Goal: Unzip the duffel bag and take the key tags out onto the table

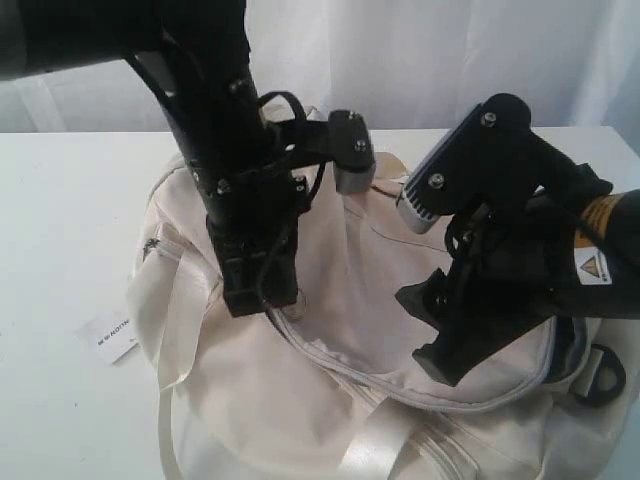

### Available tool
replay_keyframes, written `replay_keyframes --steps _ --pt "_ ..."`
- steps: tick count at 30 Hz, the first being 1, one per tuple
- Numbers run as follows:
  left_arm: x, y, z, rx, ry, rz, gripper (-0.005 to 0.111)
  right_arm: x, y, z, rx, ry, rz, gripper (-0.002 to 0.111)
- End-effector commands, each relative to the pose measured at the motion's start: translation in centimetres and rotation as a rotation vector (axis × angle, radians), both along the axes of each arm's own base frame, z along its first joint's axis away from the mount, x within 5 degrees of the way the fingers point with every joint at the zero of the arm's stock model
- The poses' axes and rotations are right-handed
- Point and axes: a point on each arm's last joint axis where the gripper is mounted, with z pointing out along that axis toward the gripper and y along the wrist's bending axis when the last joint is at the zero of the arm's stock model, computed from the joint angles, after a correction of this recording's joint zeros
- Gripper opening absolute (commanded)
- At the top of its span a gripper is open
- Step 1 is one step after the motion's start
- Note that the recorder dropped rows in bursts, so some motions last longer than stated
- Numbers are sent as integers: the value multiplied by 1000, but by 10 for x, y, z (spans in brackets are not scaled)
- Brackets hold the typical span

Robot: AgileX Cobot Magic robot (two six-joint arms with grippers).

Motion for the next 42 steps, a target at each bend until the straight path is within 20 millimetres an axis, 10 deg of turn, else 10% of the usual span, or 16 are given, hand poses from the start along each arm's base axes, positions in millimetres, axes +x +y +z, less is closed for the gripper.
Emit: replay_keyframes --steps 1,5,42 --pt "-4 2 -19 94 102 48 49 -1 0 0 17 6 1 66" --pt "5 -4 -18 30 46 150 72 -1 0 -1 23 13 -1 66" --pt "30 4 -25 -56 308 224 63 -2 1 -1 30 27 -6 66"
